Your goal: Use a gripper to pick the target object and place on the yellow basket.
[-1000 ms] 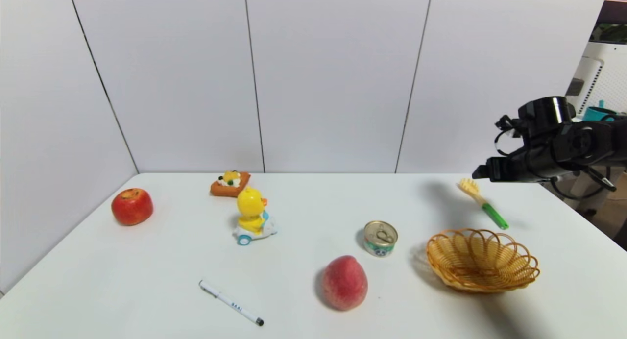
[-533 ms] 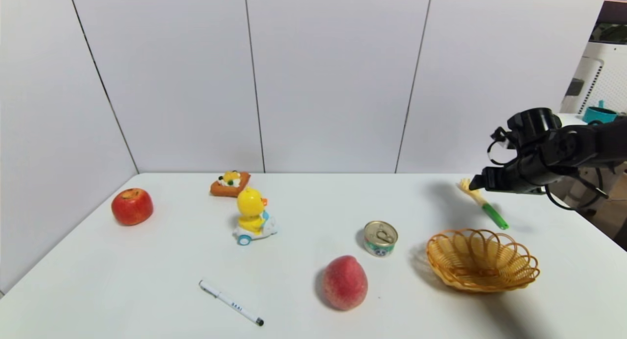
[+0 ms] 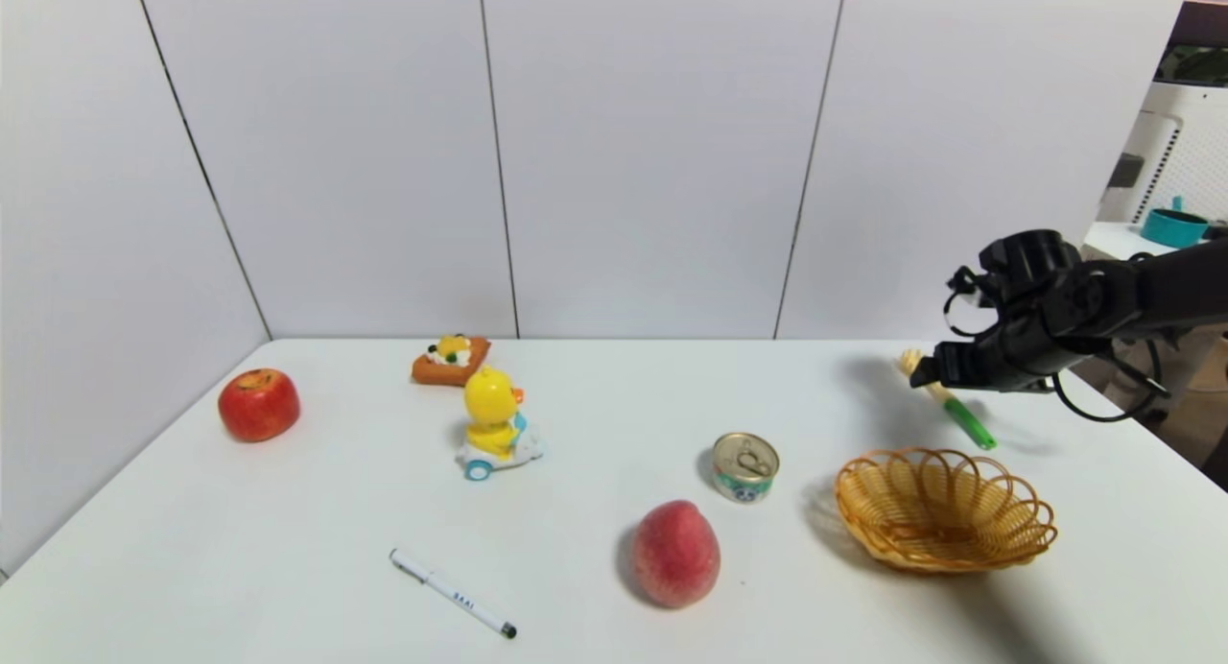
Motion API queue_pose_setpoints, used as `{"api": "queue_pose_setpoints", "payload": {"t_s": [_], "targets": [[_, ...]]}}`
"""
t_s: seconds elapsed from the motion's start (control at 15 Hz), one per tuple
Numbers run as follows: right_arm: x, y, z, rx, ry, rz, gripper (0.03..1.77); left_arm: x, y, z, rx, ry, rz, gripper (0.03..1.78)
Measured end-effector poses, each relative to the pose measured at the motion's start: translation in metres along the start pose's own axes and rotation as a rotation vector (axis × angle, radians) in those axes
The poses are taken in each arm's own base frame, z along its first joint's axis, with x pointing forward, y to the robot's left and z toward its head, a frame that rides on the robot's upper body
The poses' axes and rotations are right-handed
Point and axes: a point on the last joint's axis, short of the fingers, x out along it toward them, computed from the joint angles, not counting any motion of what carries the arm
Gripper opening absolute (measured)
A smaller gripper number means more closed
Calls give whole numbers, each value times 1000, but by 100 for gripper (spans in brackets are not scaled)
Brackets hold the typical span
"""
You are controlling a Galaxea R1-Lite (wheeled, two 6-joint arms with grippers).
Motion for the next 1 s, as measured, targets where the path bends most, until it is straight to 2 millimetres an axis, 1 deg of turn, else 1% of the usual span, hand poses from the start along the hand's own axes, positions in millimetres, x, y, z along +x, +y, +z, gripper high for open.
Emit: {"api": "queue_pose_setpoints", "payload": {"t_s": [0.33,1.0], "targets": [[8,1,-5,-13,37,24,170,0,0,0,0,0,0,169],[12,3,-7,-14,51,55,170,0,0,0,0,0,0,169]]}}
